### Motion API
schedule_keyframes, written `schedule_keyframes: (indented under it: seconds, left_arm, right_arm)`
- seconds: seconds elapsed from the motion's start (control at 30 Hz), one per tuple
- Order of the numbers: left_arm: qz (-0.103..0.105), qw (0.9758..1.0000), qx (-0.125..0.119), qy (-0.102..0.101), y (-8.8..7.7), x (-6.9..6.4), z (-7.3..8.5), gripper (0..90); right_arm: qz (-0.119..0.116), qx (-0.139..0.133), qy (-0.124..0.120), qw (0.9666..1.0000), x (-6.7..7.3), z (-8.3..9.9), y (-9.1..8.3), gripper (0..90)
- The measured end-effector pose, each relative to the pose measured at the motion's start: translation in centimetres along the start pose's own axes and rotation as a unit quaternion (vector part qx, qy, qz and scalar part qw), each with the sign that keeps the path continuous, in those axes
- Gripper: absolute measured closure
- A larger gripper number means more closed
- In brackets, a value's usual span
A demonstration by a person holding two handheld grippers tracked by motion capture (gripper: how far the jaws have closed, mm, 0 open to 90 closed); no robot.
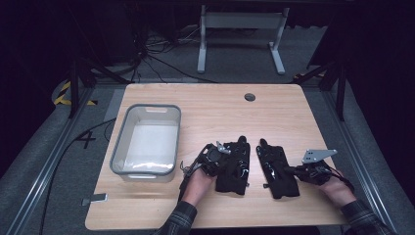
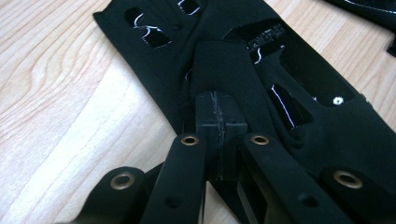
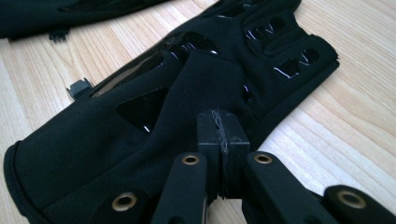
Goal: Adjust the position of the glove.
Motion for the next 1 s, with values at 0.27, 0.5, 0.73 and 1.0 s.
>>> schedule_keyframes:
  seconds: [0.27,0.5,0.73,1.0]
  left_arm:
    - [0.005,0.9999,0.002,0.011,0.2,-0.9,-0.1,89.9]
    - [0.007,0.9999,0.005,0.012,0.2,-1.1,-0.1,89.9]
    - [0.007,0.9998,0.004,0.016,0.2,-1.2,-0.1,89.9]
    - [0.012,0.9998,-0.001,0.018,0.4,-1.5,-0.3,89.8]
  right_arm:
    - [0.004,-0.003,0.005,1.0,0.1,-0.6,0.4,89.7]
    - [0.014,-0.006,0.005,0.9999,0.1,-1.5,1.0,89.7]
    - [0.024,-0.002,0.0,0.9997,0.3,-2.3,1.4,89.8]
    - [0.013,-0.002,-0.015,0.9998,0.9,-2.6,1.5,89.8]
Point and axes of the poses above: each handheld gripper's, and its own axes: y roughly forward along the jaws, z roughly out of its underside, x roughly to its left, the point moved 5 cm from there along y, roughly forward along the jaws, and after that the axes turned 14 degrees about x, right-handed, at the moved point
